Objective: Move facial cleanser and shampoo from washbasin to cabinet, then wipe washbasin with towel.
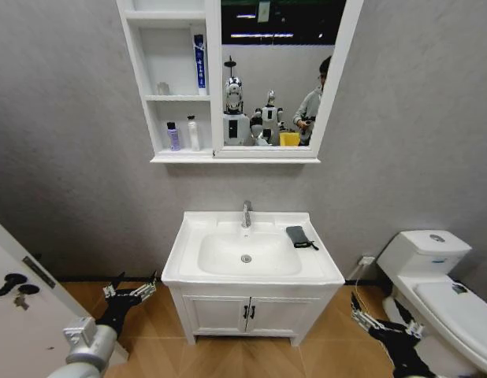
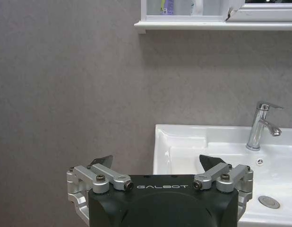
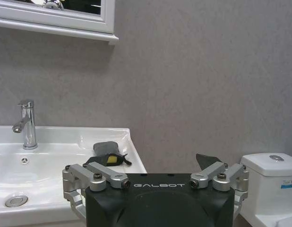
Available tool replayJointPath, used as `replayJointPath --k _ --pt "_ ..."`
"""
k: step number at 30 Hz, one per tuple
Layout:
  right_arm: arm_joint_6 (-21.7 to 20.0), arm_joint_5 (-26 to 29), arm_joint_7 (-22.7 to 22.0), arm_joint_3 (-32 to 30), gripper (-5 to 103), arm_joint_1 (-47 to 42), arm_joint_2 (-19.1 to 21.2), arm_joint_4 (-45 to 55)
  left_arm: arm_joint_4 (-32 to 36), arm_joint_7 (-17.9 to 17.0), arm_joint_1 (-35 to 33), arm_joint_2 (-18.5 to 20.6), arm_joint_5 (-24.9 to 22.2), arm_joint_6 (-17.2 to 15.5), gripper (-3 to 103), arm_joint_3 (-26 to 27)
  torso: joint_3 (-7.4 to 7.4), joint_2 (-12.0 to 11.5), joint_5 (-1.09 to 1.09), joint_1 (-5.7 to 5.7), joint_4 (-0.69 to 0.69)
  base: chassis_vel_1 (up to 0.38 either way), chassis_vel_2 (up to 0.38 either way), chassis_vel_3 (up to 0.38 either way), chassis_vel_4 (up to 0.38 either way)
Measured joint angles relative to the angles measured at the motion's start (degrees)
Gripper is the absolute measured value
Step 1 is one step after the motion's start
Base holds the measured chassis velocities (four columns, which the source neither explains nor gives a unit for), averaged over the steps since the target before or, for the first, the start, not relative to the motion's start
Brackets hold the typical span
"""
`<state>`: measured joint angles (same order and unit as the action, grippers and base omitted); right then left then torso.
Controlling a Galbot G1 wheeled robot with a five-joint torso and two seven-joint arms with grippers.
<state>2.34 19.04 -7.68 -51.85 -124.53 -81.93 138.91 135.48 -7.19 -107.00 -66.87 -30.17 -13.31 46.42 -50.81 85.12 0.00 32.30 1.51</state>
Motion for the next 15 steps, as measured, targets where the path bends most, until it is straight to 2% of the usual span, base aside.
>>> replayJointPath --k 9,15 --pt "-0.05 0.04 -0.03 0.01 100 0.02 0.02 -0.03 0.00 0.02 -0.01 0.00 0.00 0.00 100 0.00 0.01 0.01 -0.01 -0.02 -0.01 0.241 -0.237 -0.244 0.235" --pt "-0.07 0.05 -0.03 0.01 100 0.02 0.02 -0.03 0.00 0.02 -0.01 0.00 0.00 0.00 100 0.00 0.01 0.01 -0.01 -0.02 -0.01 0.329 -0.328 -0.308 0.314"
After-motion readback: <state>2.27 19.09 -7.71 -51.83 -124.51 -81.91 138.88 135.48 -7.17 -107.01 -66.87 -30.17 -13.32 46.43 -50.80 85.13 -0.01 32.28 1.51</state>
